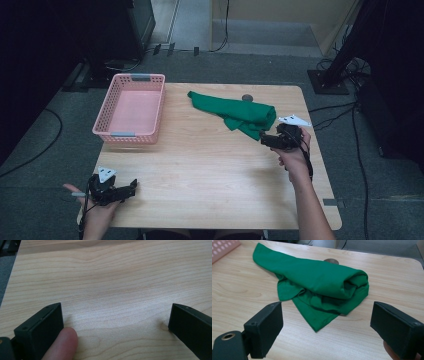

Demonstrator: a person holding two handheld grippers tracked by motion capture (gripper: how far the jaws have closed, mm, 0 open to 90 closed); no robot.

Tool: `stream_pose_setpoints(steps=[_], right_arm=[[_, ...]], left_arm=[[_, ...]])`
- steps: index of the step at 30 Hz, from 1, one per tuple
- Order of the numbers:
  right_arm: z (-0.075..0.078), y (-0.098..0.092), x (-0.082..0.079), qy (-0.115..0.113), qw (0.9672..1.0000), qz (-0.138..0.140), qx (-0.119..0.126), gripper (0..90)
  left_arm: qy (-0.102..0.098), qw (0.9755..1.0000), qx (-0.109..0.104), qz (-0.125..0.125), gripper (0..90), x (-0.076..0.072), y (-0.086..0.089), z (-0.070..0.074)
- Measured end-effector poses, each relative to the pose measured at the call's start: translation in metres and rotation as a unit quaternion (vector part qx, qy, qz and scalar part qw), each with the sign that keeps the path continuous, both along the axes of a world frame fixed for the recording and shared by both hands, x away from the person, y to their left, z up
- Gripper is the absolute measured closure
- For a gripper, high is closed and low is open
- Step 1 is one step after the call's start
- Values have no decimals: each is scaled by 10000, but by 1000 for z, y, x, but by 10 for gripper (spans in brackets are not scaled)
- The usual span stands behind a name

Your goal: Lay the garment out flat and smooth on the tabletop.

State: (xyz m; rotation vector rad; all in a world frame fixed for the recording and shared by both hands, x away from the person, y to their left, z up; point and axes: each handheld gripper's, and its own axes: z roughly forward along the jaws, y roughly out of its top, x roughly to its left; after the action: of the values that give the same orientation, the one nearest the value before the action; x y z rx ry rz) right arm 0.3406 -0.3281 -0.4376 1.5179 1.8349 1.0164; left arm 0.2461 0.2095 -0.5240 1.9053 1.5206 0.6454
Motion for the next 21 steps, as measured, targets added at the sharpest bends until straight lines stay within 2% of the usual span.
stream_pose_setpoints(steps=[5,14,21], right_arm=[[-8,5,14,114,9998,-17,-133,113],[-16,18,33,163,9995,27,-251,113],[-24,23,44,215,9995,-26,-241,113]], left_arm=[[5,10000,4,0,3,0,0,0],[5,10000,7,2,3,0,0,0],[4,10000,9,0,3,0,0,0]])
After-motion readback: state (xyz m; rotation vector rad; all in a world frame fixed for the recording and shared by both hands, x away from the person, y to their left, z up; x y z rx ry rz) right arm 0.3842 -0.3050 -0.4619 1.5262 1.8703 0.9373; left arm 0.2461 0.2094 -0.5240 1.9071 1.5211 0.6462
